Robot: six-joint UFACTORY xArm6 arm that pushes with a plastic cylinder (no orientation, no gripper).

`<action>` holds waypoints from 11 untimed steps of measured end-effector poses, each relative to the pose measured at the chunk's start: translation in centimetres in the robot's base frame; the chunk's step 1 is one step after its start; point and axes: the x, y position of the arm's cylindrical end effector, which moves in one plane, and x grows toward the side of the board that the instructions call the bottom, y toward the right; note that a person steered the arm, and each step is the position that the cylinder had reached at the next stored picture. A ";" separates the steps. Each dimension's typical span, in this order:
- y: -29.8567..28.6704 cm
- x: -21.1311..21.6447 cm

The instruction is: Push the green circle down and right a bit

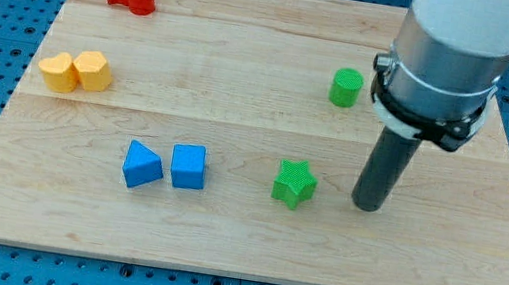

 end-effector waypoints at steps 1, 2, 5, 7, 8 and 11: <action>-4.8 -0.9; -6.8 -1.5; 9.5 -12.1; 1.5 -20.9; -3.0 -18.5; 2.5 -12.0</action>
